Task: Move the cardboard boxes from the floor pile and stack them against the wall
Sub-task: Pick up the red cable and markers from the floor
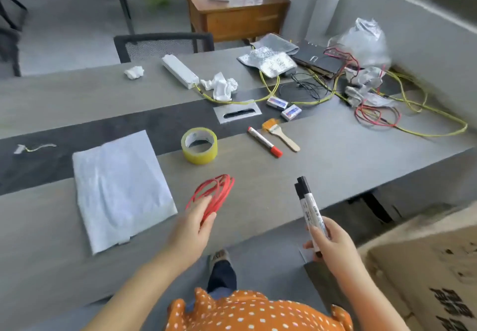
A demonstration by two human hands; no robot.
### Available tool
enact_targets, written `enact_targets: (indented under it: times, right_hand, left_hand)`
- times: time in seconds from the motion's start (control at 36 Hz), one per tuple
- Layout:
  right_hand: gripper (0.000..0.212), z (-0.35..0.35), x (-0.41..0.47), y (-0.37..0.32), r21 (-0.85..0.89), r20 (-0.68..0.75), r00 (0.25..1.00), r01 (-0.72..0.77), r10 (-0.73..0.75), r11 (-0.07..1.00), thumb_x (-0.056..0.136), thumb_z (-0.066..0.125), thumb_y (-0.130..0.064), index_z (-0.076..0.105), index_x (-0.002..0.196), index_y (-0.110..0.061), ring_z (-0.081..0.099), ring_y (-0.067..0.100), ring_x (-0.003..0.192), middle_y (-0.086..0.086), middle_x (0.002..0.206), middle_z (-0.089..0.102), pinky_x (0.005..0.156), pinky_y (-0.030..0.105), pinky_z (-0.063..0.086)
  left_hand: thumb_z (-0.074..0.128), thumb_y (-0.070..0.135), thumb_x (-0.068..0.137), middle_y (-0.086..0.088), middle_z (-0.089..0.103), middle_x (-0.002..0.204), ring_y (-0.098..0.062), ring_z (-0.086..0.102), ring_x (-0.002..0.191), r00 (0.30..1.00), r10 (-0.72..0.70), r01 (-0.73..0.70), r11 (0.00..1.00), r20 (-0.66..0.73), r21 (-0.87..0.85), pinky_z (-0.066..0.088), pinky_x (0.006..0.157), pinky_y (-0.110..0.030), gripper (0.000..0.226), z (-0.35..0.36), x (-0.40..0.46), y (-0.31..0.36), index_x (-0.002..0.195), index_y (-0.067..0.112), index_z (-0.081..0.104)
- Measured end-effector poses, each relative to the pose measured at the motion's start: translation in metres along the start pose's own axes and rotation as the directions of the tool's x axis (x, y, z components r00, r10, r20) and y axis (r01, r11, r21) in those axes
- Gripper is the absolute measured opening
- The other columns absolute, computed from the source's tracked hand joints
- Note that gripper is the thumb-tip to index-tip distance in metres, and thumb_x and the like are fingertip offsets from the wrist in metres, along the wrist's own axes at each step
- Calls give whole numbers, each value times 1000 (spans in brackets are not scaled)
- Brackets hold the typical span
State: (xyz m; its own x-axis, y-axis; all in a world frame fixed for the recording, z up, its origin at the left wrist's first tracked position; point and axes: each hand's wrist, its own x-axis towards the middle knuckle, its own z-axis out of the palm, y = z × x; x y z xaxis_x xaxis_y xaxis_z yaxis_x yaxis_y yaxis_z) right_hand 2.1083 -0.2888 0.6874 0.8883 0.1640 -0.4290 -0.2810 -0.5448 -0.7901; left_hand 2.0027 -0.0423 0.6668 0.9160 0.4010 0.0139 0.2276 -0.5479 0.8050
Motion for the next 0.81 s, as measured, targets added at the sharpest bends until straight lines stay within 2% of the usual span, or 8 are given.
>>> enact_targets:
  times: [0.08, 0.17, 0.31, 0.39, 0.53, 0.67, 0.72, 0.81]
  right_hand:
    - [15, 14, 41, -23, -86, -2, 1000, 27, -28, 996, 97, 49, -14, 55, 108, -22, 59, 3, 53, 8, 82, 64, 48, 19, 45]
    - [13, 33, 80, -43, -249, 17, 998, 56, -54, 967, 98, 45, -12, 49, 105, -21, 56, 8, 62, 10, 88, 61, 54, 24, 46]
    - [27, 57, 135, -58, -561, 90, 990, 143, -112, 816, 100, 36, -11, 48, 125, -10, 47, 21, 82, 7, 106, 47, 70, 34, 41]
    - [49, 69, 157, -67, -675, 178, 968, 252, -178, 693, 98, 34, -4, 31, 144, -20, 49, 24, 89, 5, 121, 42, 67, 32, 41]
    - [82, 88, 189, -74, -830, 237, 954, 298, -185, 471, 86, 39, 5, 10, 151, -34, 37, 26, 117, -2, 146, 28, 84, 30, 38]
    - [91, 101, 207, -64, -906, 261, 953, 297, -153, 303, 86, 44, 3, -10, 152, -29, 15, 25, 140, 4, 160, 1, 102, 34, 25]
    - [86, 103, 210, -57, -905, 260, 946, 309, -192, 292, 86, 48, 0, -1, 154, -21, 20, 26, 140, 9, 160, 5, 100, 38, 28]
    - [80, 102, 217, -48, -873, 259, 892, 380, -369, 305, 62, 85, -10, 51, 134, -7, 59, 31, 104, 16, 132, 56, 70, 40, 48]
  left_hand:
    - [44, 26, 87, -18, 69, 104, -14, 56, 100, 980, 196, -197, 959, 26, 205, 34, 88, -22, 42, 4, 47, -18, 112, -3, 62]
    - [41, 25, 83, -6, 70, 86, -19, 66, 80, 930, 355, -363, 849, 94, 384, 40, 76, -25, 31, 7, 82, -45, 105, 11, 58]
    - [37, 22, 71, 9, 64, 76, -10, 62, 67, 879, 385, -476, 691, 280, 545, 36, 67, -24, 31, 12, 107, -72, 102, 22, 45]
    - [37, 15, 60, 8, 63, 74, -12, 63, 66, 883, 321, -469, 654, 343, 593, 33, 75, -26, 44, 15, 108, -88, 103, 20, 45]
    - [74, 3, 28, 4, 59, 72, -18, 60, 69, 923, 157, -367, 641, 352, 674, 31, 94, -44, 80, 26, 104, -105, 102, 20, 48]
    - [84, 3, 32, 2, 57, 79, -16, 41, 82, 970, 100, -224, 722, 221, 654, 22, 105, -52, 66, 37, 105, -100, 93, 19, 65]
    - [90, 13, 37, 2, 57, 80, -16, 44, 82, 982, 72, -171, 740, 176, 651, 23, 104, -53, 59, 42, 106, -98, 92, 20, 68]
    - [93, 30, 39, 2, 58, 80, -19, 59, 75, 988, 38, -130, 731, 151, 669, 23, 103, -53, 60, 46, 109, -91, 92, 21, 67]
